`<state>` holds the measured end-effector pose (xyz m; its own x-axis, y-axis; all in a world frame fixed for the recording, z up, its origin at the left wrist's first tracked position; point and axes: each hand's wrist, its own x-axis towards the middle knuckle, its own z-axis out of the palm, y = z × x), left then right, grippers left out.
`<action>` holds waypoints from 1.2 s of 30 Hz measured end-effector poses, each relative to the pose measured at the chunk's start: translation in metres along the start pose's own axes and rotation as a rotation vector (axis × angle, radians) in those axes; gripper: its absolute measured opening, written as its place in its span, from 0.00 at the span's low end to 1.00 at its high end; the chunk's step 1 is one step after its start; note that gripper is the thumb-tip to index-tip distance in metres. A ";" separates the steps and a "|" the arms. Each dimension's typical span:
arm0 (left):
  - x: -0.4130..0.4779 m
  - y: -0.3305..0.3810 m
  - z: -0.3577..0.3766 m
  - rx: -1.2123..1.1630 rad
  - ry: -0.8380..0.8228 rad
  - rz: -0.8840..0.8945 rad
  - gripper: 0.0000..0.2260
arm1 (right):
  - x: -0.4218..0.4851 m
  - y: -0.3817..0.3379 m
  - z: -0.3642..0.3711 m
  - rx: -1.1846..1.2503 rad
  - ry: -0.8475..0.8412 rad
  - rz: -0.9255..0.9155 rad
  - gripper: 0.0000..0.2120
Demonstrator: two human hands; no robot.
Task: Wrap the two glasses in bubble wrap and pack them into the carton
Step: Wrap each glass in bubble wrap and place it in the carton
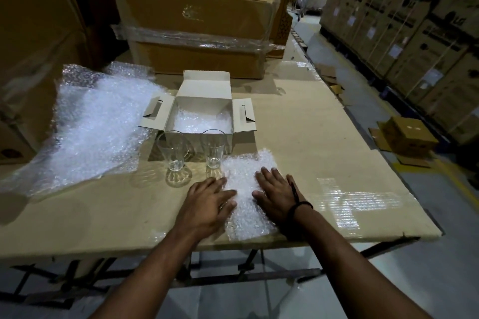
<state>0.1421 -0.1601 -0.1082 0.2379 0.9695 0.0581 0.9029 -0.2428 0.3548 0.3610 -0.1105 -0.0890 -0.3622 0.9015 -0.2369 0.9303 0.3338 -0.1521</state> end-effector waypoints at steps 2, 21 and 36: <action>0.000 0.001 -0.001 0.010 -0.017 -0.010 0.24 | -0.006 0.005 0.000 0.060 0.111 0.018 0.28; 0.000 0.000 -0.005 -0.003 -0.046 0.081 0.29 | -0.015 -0.020 -0.064 0.277 0.365 0.164 0.20; -0.001 -0.005 0.000 -0.098 0.127 -0.072 0.16 | -0.022 -0.040 -0.048 0.575 0.286 0.149 0.26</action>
<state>0.1370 -0.1603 -0.1098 0.1214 0.9820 0.1445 0.8752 -0.1746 0.4512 0.3343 -0.1301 -0.0314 -0.1285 0.9908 -0.0430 0.7616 0.0708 -0.6441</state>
